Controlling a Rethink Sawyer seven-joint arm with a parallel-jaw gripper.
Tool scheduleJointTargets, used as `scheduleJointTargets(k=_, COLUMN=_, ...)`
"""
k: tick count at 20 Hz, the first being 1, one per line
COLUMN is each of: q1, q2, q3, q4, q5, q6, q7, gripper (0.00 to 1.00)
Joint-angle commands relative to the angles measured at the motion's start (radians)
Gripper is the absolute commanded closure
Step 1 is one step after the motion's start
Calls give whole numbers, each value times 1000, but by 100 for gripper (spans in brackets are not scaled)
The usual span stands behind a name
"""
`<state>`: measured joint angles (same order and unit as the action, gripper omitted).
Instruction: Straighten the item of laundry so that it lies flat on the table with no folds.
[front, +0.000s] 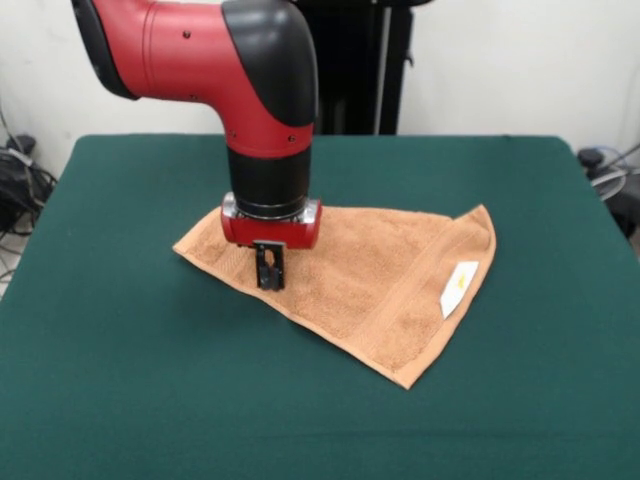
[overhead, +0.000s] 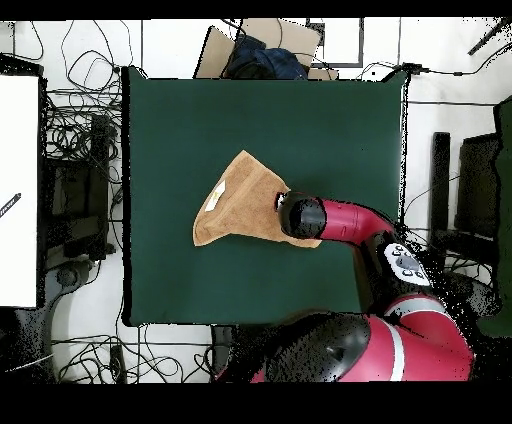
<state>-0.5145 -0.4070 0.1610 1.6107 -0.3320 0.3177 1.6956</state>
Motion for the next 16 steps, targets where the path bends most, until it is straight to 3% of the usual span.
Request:
scheduleJointTargets(k=1, q1=12, q2=46, q3=-6, q4=4, q5=-65, q6=-52, q7=60, gripper=100)
scheduleJointTargets(k=7, q1=10, q2=25, q3=-3, q4=17, q5=-57, q6=-16, q7=51, gripper=100)
scheduleJointTargets(k=8, q1=9, q2=24, q3=-4, q4=23, q5=-62, q6=-37, q7=57, gripper=0)
scheduleJointTargets(k=16, q1=9, q2=24, q3=-4, q4=23, q5=-65, q6=-55, q7=60, gripper=0)
